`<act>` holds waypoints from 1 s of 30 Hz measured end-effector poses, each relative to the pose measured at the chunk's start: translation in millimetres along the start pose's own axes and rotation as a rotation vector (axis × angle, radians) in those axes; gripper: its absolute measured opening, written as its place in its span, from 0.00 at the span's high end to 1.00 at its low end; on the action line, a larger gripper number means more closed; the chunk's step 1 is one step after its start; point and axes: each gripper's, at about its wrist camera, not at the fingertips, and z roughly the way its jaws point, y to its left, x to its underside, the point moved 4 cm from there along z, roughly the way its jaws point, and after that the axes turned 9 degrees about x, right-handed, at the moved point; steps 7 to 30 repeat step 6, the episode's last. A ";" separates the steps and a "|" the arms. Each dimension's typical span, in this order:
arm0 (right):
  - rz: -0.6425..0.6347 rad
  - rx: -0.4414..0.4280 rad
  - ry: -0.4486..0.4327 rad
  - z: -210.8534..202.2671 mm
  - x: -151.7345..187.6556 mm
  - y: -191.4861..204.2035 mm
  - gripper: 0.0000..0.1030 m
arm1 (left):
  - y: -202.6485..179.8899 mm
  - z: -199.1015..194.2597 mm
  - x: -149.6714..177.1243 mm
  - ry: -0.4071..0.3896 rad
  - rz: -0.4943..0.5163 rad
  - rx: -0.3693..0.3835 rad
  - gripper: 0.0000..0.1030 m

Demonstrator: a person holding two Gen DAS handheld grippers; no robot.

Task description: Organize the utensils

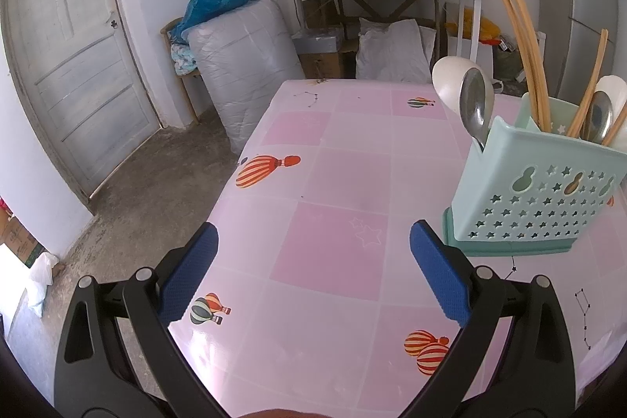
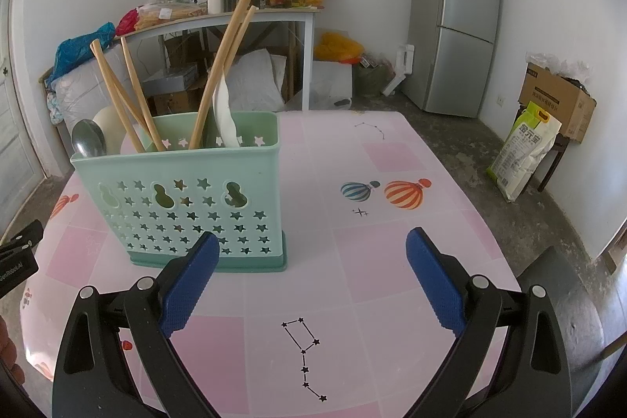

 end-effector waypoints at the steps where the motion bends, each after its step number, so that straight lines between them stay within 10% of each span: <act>1: 0.000 0.000 0.001 -0.2 0.6 -0.5 0.09 | -0.1 0.4 -0.8 0.001 0.001 0.001 0.08; 30: -0.001 0.001 0.000 -0.2 0.2 -0.3 0.09 | -1.7 -0.2 0.0 0.003 -0.001 0.004 0.08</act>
